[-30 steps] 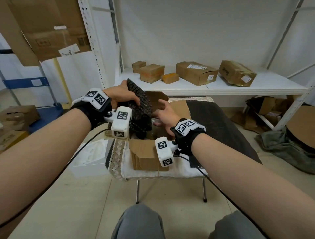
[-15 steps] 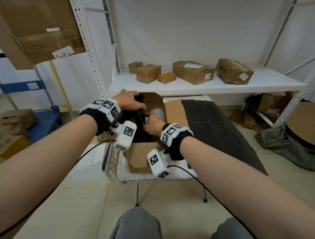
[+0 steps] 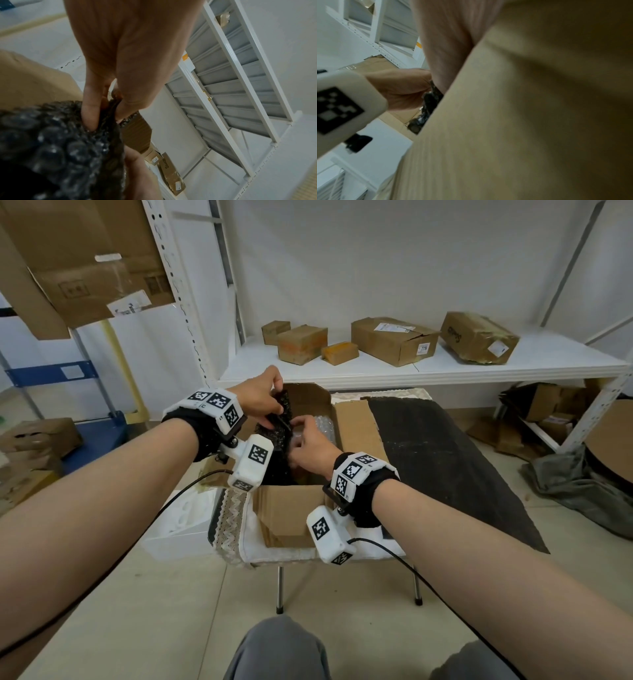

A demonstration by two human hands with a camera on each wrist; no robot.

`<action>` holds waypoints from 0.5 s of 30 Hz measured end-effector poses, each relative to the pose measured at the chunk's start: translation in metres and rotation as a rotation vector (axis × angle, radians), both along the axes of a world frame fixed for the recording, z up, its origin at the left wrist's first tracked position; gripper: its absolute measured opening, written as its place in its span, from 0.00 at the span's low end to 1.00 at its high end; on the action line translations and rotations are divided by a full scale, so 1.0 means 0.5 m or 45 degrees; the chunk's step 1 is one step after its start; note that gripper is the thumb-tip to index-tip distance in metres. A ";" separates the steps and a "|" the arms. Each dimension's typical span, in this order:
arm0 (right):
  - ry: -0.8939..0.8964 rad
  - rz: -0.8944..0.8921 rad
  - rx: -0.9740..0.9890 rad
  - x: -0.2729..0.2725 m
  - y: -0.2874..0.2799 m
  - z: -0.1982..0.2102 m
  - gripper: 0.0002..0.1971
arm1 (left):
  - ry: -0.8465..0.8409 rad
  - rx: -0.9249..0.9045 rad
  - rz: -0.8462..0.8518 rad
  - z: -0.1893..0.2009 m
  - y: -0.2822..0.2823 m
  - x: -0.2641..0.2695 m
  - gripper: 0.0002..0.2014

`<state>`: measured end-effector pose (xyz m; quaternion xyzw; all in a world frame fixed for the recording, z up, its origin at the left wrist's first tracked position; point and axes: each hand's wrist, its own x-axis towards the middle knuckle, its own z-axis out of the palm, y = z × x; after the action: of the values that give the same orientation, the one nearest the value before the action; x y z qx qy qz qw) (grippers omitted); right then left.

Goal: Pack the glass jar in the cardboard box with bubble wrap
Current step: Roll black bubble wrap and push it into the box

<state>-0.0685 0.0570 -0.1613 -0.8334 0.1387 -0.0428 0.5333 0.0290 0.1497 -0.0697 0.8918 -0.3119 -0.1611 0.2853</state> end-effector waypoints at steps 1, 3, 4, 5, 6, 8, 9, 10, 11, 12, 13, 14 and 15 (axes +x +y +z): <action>0.013 -0.004 0.001 -0.002 0.002 0.002 0.27 | 0.034 -0.002 -0.020 -0.004 0.000 0.001 0.15; 0.061 -0.010 0.001 -0.002 0.007 0.004 0.23 | 0.098 -0.013 -0.030 -0.007 0.004 0.005 0.11; 0.095 -0.006 0.007 -0.002 0.009 0.005 0.23 | 0.128 -0.019 -0.026 -0.008 0.007 0.006 0.10; 0.125 -0.003 0.009 0.000 0.010 0.005 0.23 | 0.152 -0.022 -0.021 -0.007 0.010 0.006 0.09; 0.164 0.000 0.003 0.001 0.011 0.005 0.24 | 0.168 -0.021 -0.020 -0.006 0.014 0.005 0.07; 0.224 -0.003 -0.007 0.002 0.018 0.004 0.28 | 0.199 -0.012 -0.035 -0.003 0.023 0.000 0.05; 0.222 0.006 -0.018 0.007 0.022 0.000 0.32 | 0.225 -0.005 -0.051 -0.002 0.027 -0.002 0.07; 0.209 0.020 -0.046 0.015 0.024 -0.008 0.38 | 0.251 0.004 -0.072 -0.002 0.032 -0.003 0.10; 0.194 0.018 -0.074 0.042 0.015 -0.036 0.45 | 0.266 0.008 -0.096 -0.001 0.036 -0.005 0.14; 0.193 0.012 -0.092 0.080 -0.004 -0.080 0.52 | 0.263 0.016 -0.119 -0.001 0.039 -0.006 0.17; 0.203 0.005 -0.093 0.102 -0.016 -0.108 0.56 | 0.250 0.023 -0.139 0.000 0.039 -0.010 0.18; 0.215 0.007 -0.065 0.103 -0.021 -0.112 0.56 | 0.220 0.023 -0.144 0.001 0.037 -0.013 0.16; 0.202 0.009 -0.041 0.081 -0.017 -0.092 0.52 | 0.178 0.031 -0.135 0.003 0.033 -0.018 0.12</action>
<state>-0.0280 0.0484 -0.2071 -0.8430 0.1768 0.0229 0.5075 0.0199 0.1660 -0.0683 0.8641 -0.3359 -0.2417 0.2865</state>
